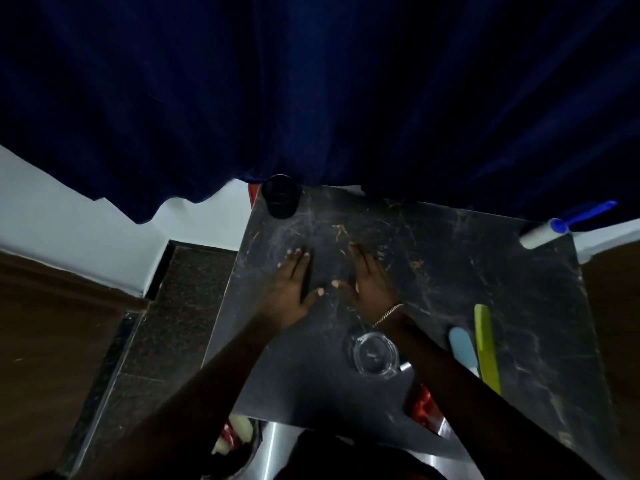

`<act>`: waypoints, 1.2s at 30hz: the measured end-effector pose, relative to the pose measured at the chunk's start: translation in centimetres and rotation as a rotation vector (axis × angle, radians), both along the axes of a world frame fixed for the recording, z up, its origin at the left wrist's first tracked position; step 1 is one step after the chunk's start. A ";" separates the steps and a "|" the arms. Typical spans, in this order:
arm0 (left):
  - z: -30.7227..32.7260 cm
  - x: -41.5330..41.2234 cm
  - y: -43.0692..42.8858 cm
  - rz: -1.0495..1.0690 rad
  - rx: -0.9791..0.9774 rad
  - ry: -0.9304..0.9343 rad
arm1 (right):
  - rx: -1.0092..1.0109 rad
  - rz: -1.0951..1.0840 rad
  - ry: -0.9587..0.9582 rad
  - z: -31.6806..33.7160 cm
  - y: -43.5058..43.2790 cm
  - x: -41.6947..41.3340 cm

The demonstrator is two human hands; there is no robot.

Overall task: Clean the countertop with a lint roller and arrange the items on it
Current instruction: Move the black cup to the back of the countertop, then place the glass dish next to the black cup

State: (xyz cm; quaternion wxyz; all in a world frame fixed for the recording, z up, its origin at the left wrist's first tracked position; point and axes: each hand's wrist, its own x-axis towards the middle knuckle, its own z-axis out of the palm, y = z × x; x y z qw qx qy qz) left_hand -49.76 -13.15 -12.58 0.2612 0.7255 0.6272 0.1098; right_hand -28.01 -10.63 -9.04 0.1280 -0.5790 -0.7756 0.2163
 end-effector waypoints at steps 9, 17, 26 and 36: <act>-0.4 9.7 -8.6 -0.240 0.002 0.217 | -0.171 -0.117 0.129 -0.7 -9.1 7.5; 0.3 14.5 -11.7 0.058 -0.304 0.097 | -0.350 -0.081 -0.058 -1.4 -9.6 10.2; 0.2 18.0 -12.7 0.588 -0.396 -0.116 | -0.506 -0.025 -0.180 -2.0 -9.7 9.6; 1.8 17.6 -12.9 0.744 -0.286 -0.193 | -0.434 -0.096 -0.050 -0.8 -9.9 8.9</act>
